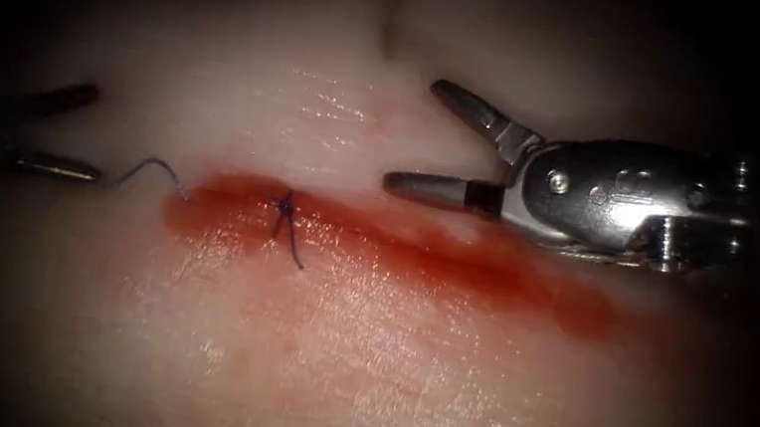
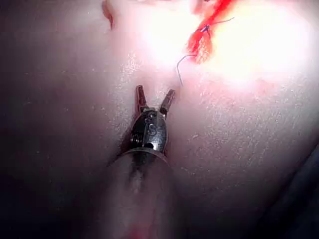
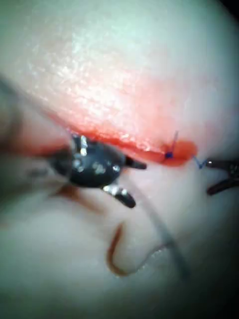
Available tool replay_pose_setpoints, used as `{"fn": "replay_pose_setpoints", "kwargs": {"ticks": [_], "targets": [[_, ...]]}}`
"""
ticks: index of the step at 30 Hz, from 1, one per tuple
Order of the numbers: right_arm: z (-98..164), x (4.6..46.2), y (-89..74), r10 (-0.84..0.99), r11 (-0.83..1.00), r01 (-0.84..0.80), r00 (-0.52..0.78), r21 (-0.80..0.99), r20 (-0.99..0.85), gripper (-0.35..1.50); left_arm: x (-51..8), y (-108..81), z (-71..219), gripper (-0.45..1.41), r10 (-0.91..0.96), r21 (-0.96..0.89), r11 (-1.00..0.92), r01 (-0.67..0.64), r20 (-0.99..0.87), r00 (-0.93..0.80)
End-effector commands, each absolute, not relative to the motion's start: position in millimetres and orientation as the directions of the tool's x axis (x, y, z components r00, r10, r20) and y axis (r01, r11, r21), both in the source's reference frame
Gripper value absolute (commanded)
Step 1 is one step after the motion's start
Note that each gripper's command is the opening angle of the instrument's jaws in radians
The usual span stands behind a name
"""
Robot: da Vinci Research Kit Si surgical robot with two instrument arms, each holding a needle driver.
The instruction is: Wound Closure
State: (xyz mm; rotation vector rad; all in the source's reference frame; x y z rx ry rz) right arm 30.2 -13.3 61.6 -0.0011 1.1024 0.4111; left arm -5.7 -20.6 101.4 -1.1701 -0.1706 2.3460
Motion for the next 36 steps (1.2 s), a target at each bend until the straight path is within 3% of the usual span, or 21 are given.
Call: {"fn": "replay_pose_setpoints", "kwargs": {"ticks": [1,2,7,12,20,24,36], "targets": [[62,30.7,-13.9,0.323,0.925,-0.321,0.383,0.203,-0.865,1.38,-5.8,-21.2,101,0.81,0.497,-0.338,-0.862,-0.377,-0.710,-0.499],[62,30.7,-13.9,0.322,0.925,-0.320,0.383,0.203,-0.866,1.38,-5.2,-21.0,100,0.71,0.502,-0.344,-0.859,-0.378,-0.706,-0.499],[62,30.5,-14.2,0.321,0.927,-0.316,0.382,0.204,-0.867,1.38,-5.2,-20.6,97,0.66,0.526,-0.365,-0.844,-0.393,-0.705,-0.475],[61,29.4,-14.1,0.327,0.927,-0.307,0.378,0.216,-0.866,1.40,-9.4,-17.9,90,0.63,0.557,-0.430,-0.813,-0.392,-0.769,-0.312],[58,27.0,-14.8,0.331,0.933,-0.264,0.358,0.246,-0.873,1.40,-16.5,-16.9,86,0.63,0.517,-0.434,-0.840,-0.327,-0.822,-0.237],[57,25.7,-15.3,0.333,0.936,-0.232,0.344,0.264,-0.878,1.31,-19.1,-17.0,87,0.81,0.502,-0.429,-0.852,-0.299,-0.833,-0.234],[55,22.2,-17.3,0.307,0.948,-0.193,0.351,0.252,-0.885,1.26,-19.1,-16.5,89,0.78,0.482,-0.441,-0.867,-0.232,-0.860,-0.165]]}}
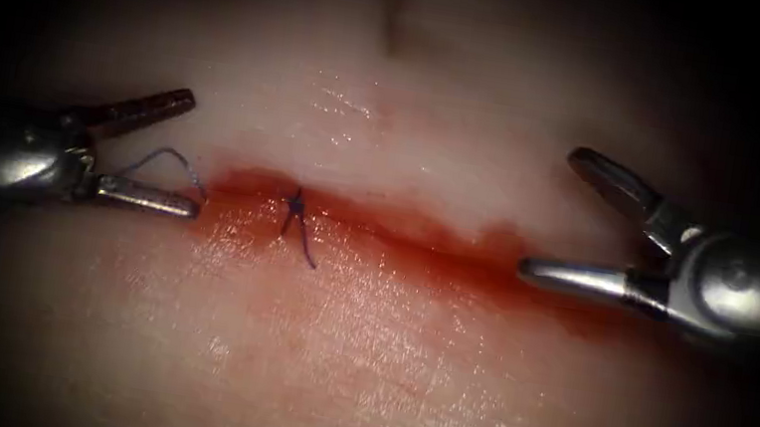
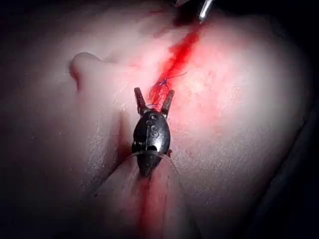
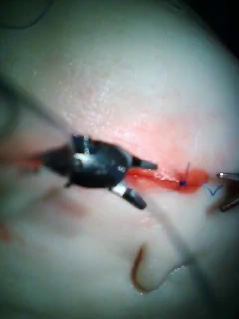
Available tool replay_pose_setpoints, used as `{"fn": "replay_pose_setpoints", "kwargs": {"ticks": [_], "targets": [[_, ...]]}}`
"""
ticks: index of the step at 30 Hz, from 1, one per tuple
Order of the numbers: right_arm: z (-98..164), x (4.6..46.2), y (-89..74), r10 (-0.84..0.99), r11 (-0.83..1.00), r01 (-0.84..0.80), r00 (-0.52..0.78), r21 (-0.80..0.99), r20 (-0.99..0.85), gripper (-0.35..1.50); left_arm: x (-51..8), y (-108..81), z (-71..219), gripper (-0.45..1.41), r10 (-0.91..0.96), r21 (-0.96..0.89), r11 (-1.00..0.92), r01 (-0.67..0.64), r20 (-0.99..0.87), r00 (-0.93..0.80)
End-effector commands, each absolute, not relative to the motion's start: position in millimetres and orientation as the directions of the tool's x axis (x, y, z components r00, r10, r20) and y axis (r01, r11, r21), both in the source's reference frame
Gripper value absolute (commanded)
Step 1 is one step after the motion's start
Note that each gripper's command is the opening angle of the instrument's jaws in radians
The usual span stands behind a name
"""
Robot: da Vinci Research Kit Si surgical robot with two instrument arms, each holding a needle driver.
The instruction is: Wound Closure
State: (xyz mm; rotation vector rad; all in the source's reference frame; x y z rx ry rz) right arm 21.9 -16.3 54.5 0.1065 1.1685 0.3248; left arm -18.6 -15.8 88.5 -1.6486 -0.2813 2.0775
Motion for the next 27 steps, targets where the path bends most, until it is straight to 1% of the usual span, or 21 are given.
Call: {"fn": "replay_pose_setpoints", "kwargs": {"ticks": [1,8,27], "targets": [[55.4,22.2,-17.6,0.304,0.949,-0.192,0.354,0.249,-0.884,1.26,-19.3,-16.3,88.4,0.78,0.486,-0.446,-0.865,-0.231,-0.859,-0.161],[55.7,21.9,-18.3,0.297,0.952,-0.183,0.364,0.245,-0.883,1.26,-20.2,-16.8,87.2,0.76,0.484,-0.449,-0.867,-0.214,-0.861,-0.155],[54.7,21.8,-17.9,0.302,0.949,-0.201,0.357,0.243,-0.884,1.26,-19.9,-16.7,86.4,0.76,0.463,-0.426,-0.879,-0.216,-0.872,-0.162]]}}
